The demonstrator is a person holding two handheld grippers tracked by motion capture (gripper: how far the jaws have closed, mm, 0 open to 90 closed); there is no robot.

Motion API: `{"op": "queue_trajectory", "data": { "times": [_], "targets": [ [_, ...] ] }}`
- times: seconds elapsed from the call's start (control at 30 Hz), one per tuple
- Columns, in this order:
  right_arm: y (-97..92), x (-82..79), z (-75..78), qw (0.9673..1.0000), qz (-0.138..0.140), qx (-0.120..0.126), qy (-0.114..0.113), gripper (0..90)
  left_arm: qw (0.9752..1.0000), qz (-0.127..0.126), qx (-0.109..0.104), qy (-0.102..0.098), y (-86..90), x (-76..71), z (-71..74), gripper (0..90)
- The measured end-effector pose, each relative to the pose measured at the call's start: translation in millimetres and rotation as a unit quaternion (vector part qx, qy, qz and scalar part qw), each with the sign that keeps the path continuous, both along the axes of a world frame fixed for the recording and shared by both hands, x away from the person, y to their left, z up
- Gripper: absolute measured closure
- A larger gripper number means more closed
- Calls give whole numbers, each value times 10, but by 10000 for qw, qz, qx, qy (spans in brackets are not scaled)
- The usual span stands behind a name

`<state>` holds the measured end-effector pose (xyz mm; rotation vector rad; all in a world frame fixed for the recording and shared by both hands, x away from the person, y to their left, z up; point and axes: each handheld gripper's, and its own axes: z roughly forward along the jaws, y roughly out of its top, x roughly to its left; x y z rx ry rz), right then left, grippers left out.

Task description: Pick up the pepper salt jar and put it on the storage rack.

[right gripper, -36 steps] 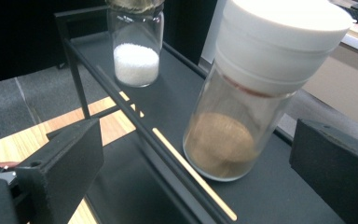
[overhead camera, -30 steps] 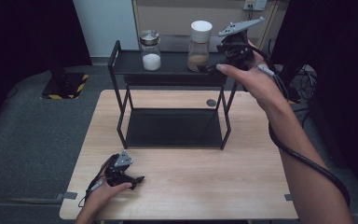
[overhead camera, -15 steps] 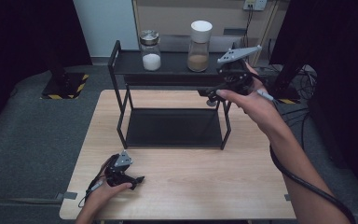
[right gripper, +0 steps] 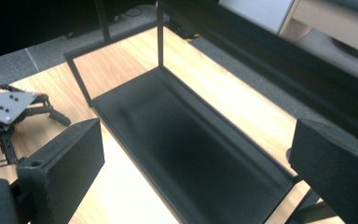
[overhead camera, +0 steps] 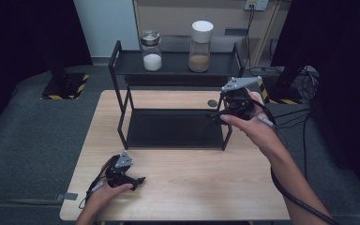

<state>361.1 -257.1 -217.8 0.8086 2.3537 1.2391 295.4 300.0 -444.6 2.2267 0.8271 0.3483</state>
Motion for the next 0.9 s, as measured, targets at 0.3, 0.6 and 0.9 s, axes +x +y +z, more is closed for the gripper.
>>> {"op": "queue_trajectory", "data": {
  "times": [0.3, 0.6, 0.9],
  "targets": [
    [-22, -74, -332, 9999, 31, -58, 151, 40, 10000, -8, -7, 3, 2, 3, -2, 11],
    [-105, -148, -618, 9998, -14, 40, 206, 39, 10000, -8, -8, 3, 3, 3, -2, 10],
    [-234, -248, -971, 9995, -81, 88, 308, 39, 10000, -2, -7, 2, 1, 1, -2, 11]
  ]
}}
